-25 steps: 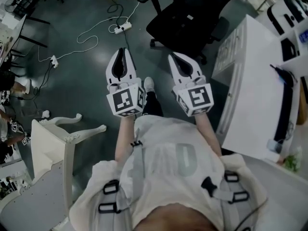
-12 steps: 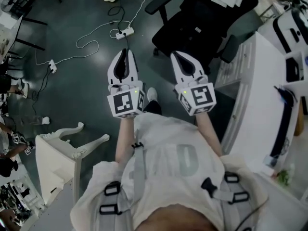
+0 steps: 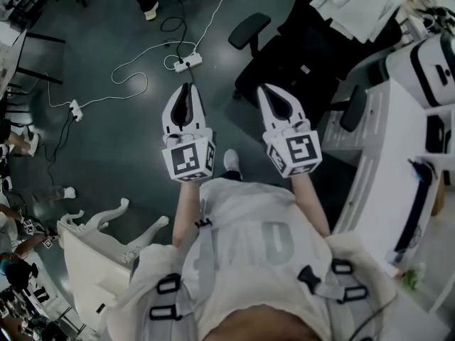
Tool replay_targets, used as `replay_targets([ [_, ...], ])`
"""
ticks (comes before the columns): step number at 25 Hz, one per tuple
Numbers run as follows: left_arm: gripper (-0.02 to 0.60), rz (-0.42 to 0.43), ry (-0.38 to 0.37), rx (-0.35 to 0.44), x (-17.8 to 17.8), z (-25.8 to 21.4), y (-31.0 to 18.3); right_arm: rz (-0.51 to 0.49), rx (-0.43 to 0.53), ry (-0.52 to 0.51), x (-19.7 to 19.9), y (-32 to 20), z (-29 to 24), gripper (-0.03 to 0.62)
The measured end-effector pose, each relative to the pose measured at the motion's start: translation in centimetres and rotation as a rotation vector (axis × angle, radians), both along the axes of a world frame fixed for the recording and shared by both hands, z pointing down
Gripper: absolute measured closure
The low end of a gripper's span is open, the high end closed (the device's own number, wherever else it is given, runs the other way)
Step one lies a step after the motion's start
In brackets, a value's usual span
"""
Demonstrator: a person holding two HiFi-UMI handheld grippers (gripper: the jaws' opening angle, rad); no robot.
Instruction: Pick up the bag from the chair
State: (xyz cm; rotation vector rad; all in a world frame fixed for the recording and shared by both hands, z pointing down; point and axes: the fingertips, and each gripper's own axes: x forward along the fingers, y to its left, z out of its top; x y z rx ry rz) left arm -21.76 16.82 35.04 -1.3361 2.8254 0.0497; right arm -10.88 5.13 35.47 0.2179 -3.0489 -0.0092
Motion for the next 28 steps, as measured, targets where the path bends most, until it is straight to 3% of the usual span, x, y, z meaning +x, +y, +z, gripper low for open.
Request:
replay_targets([
  [9,0.548,-0.056,0.032,-0.02,-6.2,1.8,0.4,-0.044,-0.014,0.039,-7.1,0.0,1.8,0.588],
  [18,0.548,-0.145,0.074,0.0,-6.9,3.3,2.3,-0.133,-0.006,0.071,-9.0,1.2,2.9,0.588],
  [28,0.548,-0.254,0.022,-0.015,-7.5,2.2,3.5,-0.268,0.0,0.028,-11.7,2.1,2.2,0.588],
])
